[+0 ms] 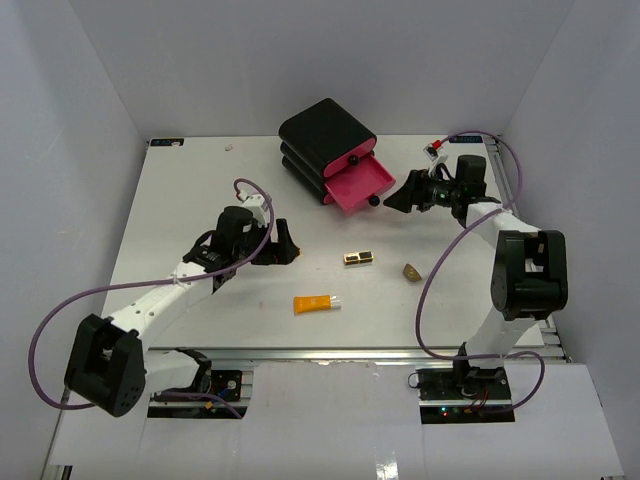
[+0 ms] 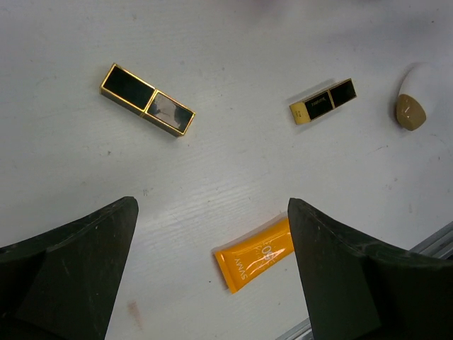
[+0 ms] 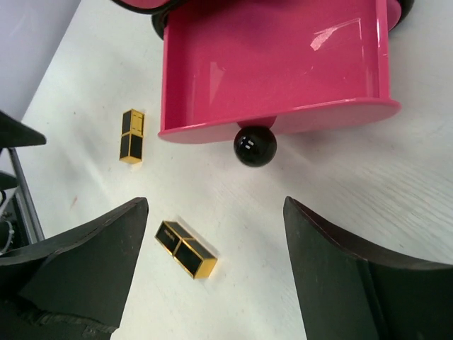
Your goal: Organize the makeup
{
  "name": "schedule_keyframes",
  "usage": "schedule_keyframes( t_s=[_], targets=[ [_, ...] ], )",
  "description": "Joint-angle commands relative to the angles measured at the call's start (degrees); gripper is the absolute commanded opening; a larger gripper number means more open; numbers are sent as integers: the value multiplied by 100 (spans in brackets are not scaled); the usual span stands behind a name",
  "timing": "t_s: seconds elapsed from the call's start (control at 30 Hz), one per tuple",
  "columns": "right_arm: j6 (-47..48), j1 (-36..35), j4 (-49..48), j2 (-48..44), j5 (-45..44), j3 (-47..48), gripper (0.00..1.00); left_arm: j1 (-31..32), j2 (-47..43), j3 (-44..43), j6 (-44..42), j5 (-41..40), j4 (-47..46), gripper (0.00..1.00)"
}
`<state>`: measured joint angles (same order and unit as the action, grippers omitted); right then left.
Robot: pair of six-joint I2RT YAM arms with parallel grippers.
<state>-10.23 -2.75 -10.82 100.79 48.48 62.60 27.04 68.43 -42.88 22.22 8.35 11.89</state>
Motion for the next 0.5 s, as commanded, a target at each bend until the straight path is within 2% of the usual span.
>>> schedule_keyframes(
  t_s=[0.0, 0.13, 0.2, 0.47],
  targets=[
    [2066, 34, 1579, -1105, 277, -174, 85, -49, 627, -546, 1265, 132, 409, 98],
    [2997, 29, 2331, -1839, 656, -396, 86, -49, 1265, -1017, 1913, -186, 889, 98],
    [3289, 29, 2357, -2266, 780, -741, 86, -49, 1612, -1220, 2463, -448, 1076, 98],
    [3484, 111, 2286, -3138, 1004, -1246, 86, -49, 2788, -2388, 3486, -1493, 2145, 87]
  ],
)
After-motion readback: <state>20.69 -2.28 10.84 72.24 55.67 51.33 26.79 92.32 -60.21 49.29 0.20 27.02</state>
